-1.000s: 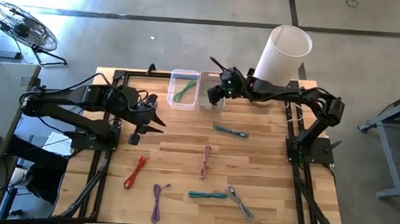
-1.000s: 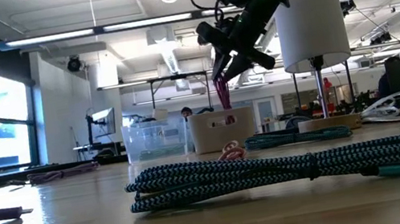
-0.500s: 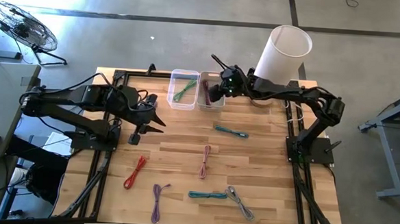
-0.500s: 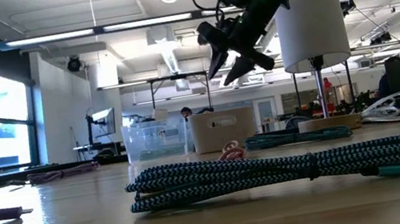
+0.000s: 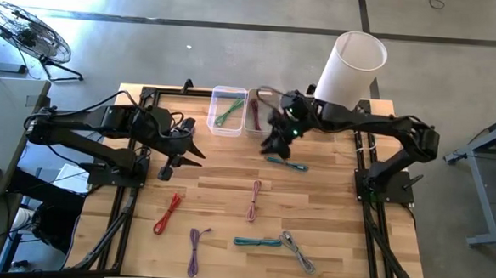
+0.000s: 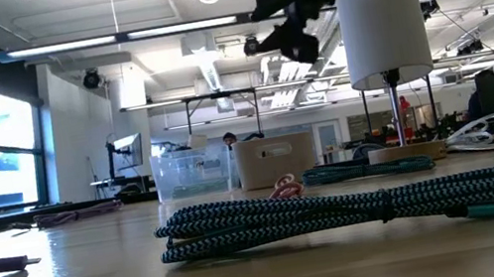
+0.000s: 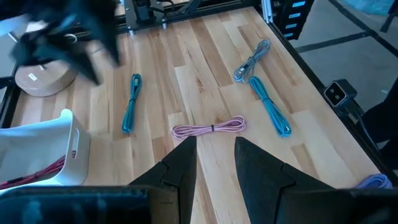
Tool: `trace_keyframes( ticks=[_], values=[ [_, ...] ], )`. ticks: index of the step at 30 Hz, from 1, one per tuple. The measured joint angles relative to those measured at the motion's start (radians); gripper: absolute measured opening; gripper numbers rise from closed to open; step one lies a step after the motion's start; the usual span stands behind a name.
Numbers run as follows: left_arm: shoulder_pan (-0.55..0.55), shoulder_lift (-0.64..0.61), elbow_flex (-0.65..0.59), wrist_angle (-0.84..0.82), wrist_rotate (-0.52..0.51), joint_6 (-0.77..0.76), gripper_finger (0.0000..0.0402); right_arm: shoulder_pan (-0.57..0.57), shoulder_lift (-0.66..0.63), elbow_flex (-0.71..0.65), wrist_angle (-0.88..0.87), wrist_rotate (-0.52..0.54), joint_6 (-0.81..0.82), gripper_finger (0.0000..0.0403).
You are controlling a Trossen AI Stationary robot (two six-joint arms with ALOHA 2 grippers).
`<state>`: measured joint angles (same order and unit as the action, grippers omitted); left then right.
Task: Pick & Place USB Port
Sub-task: Put the top blue and black charger cable into the gray bin
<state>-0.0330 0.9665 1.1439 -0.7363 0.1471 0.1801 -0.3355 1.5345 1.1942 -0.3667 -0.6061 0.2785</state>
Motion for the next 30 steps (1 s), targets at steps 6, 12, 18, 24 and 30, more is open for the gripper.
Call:
trace_keyframes(
  ticks=[6, 12, 18, 24, 30],
  values=[
    [0.000, 0.000, 0.000, -0.044, -0.004, 0.025, 0.0106, 0.118, -0.045, 0.000, -0.226, 0.104, -0.212, 0.0210],
    [0.000, 0.000, 0.000, -0.080, -0.034, 0.025, 0.0106, 0.205, -0.030, 0.000, -0.438, 0.443, -0.382, 0.0210],
    [0.000, 0.000, 0.000, -0.083, -0.035, 0.025, 0.0106, 0.210, 0.008, 0.000, -0.458, 0.536, -0.389, 0.0210],
    [0.000, 0.000, 0.000, -0.083, -0.037, 0.025, 0.0106, 0.189, 0.077, 0.000, -0.521, 0.570, -0.392, 0.0210],
    [0.000, 0.000, 0.000, -0.083, -0.037, 0.024, 0.0106, 0.183, 0.147, 0.000, -0.536, 0.572, -0.392, 0.0210]
  ],
)
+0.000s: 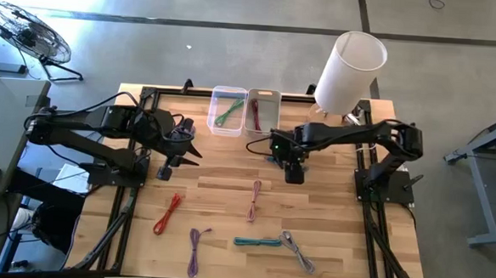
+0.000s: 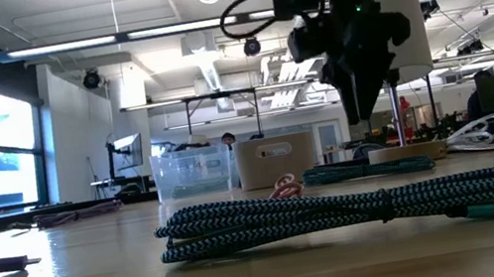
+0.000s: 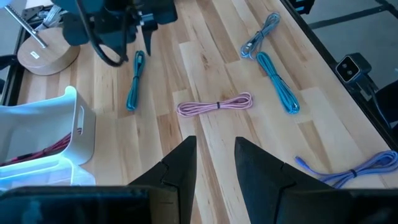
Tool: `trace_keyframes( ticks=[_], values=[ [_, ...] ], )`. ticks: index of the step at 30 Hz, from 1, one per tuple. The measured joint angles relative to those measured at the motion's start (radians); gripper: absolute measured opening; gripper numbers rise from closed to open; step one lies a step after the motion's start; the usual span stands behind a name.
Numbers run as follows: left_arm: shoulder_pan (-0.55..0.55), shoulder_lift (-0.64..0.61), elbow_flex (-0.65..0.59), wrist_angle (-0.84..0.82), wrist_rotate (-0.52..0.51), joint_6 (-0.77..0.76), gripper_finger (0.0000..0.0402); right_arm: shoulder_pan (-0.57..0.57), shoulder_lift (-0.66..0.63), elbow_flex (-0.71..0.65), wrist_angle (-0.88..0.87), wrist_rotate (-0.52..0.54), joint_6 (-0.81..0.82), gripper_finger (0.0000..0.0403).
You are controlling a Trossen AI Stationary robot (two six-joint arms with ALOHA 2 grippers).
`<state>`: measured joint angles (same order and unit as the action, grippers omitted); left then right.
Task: Pick & Place USB Port
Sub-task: Put the top blue and black charger cable into the gray bin
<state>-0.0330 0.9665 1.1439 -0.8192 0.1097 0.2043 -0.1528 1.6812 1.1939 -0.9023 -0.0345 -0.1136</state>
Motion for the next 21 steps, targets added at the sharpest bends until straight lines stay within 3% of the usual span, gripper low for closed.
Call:
trace_keyframes(
  ticks=[11, 21],
  values=[
    [0.000, 0.000, 0.000, -0.019, 0.000, 0.000, 0.0106, 0.000, 0.131, 0.000, 0.008, 0.003, -0.026, 0.0210],
    [0.000, 0.000, 0.000, -0.022, -0.016, 0.000, 0.0106, -0.011, 0.214, 0.000, 0.047, 0.094, -0.021, 0.0210]
  ],
)
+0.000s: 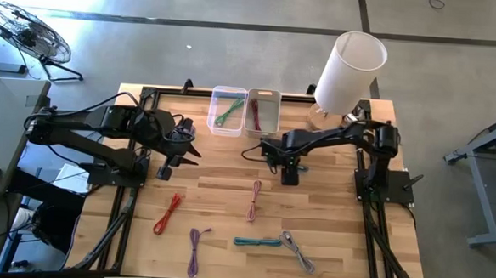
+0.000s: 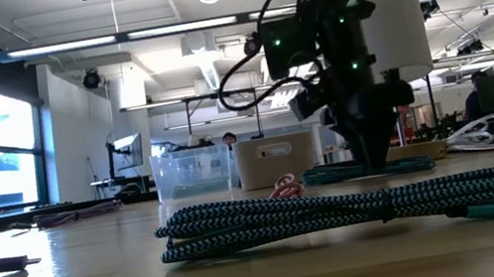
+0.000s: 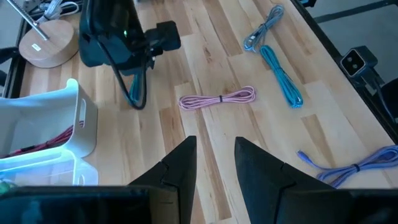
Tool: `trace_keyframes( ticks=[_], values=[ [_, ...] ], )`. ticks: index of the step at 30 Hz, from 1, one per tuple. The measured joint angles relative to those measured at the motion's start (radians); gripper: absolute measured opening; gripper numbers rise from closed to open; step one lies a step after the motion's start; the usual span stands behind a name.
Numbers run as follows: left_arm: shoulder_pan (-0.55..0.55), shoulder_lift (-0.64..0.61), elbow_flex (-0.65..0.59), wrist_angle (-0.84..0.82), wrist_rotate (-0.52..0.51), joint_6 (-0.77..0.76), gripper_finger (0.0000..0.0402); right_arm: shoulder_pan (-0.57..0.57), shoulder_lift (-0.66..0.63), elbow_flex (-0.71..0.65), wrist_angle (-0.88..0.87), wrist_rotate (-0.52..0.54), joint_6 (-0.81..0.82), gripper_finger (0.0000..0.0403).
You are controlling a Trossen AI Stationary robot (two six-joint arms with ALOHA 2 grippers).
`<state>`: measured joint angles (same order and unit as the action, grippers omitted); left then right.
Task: Pick & Place USB Port
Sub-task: Put the top blue and black charger cable into the gray bin
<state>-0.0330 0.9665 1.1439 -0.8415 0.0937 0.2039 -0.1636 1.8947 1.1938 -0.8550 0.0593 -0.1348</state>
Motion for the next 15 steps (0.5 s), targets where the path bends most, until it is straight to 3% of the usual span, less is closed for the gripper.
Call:
trace_keyframes(
  ticks=[4, 7, 10, 13, 15],
  values=[
    [0.000, 0.000, 0.000, 0.000, 0.000, 0.000, 0.0106, -0.014, 0.019, 0.001, 0.015, -0.007, 0.031, 0.0206],
    [0.000, 0.000, 0.000, 0.000, 0.000, 0.000, 0.0106, -0.024, 0.027, 0.002, 0.014, -0.019, 0.060, 0.0182],
    [0.000, 0.000, 0.000, 0.000, 0.000, -0.003, 0.0106, -0.025, 0.028, 0.001, 0.013, -0.025, 0.076, 0.0129],
    [0.000, 0.000, 0.000, 0.000, 0.000, -0.009, 0.0106, -0.025, 0.028, 0.001, 0.013, -0.028, 0.079, 0.0043],
    [0.000, 0.000, 0.000, 0.000, -0.001, -0.010, 0.0106, -0.026, 0.028, 0.001, 0.019, -0.038, 0.085, 0.0019]
  ],
)
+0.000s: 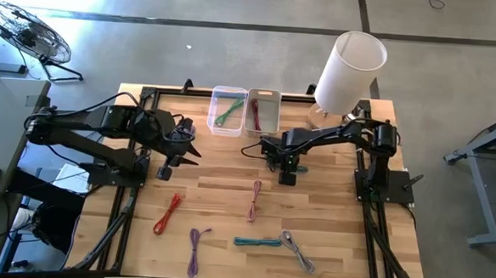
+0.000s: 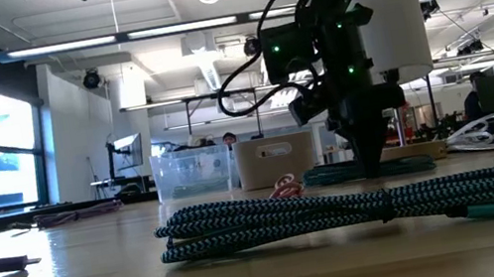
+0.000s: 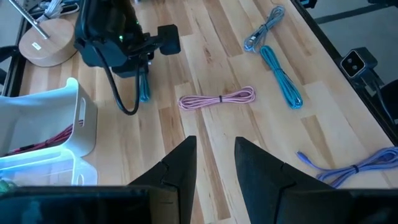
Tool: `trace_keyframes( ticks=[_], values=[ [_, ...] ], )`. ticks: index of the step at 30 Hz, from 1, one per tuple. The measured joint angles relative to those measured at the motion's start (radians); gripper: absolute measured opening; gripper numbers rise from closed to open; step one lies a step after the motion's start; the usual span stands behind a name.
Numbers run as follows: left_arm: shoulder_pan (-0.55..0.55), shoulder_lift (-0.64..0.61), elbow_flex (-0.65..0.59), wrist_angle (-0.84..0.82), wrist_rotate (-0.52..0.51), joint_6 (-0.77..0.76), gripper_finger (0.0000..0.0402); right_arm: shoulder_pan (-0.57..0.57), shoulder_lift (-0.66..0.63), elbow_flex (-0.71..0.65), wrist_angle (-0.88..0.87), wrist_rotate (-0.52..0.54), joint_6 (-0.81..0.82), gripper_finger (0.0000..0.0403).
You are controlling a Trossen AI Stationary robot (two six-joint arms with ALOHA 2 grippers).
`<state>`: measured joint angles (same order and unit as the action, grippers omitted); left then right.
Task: Pick & Place USB Port
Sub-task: Put the top blue and black charger cable into the gray bin
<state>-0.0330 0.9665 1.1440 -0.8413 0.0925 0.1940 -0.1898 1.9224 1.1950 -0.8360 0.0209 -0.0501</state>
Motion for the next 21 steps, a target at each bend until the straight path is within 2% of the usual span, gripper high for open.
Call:
trace_keyframes(
  ticks=[12, 18, 21],
  values=[
    [0.000, 0.000, 0.000, 0.000, -0.001, -0.013, 0.0106, 0.057, -0.043, -0.002, -0.011, 0.053, 0.088, 0.0015],
    [0.000, 0.000, 0.000, 0.000, -0.007, 0.008, 0.0106, 0.101, -0.146, 0.082, -0.046, 0.054, 0.185, 0.0015],
    [0.000, 0.000, 0.000, 0.000, -0.018, 0.011, 0.0106, 0.108, -0.199, 0.162, -0.040, 0.096, 0.229, 0.0015]
  ],
)
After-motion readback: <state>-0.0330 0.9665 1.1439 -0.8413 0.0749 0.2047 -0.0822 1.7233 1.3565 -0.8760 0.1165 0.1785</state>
